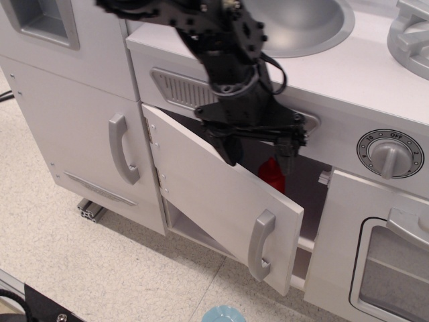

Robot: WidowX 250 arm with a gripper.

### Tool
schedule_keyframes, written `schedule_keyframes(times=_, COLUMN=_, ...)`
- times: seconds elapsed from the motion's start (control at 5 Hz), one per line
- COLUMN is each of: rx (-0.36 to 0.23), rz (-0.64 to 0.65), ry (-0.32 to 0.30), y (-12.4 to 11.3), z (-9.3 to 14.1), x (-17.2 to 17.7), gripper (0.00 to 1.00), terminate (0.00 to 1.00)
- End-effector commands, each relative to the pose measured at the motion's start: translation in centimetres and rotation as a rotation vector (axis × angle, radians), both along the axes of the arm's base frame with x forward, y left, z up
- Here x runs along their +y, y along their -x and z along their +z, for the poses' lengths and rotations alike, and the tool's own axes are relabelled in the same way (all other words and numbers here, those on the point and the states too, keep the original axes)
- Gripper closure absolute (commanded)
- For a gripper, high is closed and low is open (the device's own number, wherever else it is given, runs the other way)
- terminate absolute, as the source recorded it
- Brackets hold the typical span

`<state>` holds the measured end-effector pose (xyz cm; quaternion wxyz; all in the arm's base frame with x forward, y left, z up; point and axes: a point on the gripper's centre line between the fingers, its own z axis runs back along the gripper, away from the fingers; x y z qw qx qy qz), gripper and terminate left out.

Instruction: Open cabinet

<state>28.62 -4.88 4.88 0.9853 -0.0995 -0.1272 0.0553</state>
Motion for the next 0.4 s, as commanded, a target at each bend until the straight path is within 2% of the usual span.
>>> schedule_keyframes(times=0.0, rx=-0.085, rz=-0.136, ry=-0.021, y=-1.4, z=-1.0, x=-1.8, gripper=0.0, terminate=0.0)
schedule_keyframes(times=0.2, rx=-0.089, rz=-0.166, ry=-0.017, y=-1.7, z=-2.0, x=-2.2, gripper=0.0, terminate=0.0)
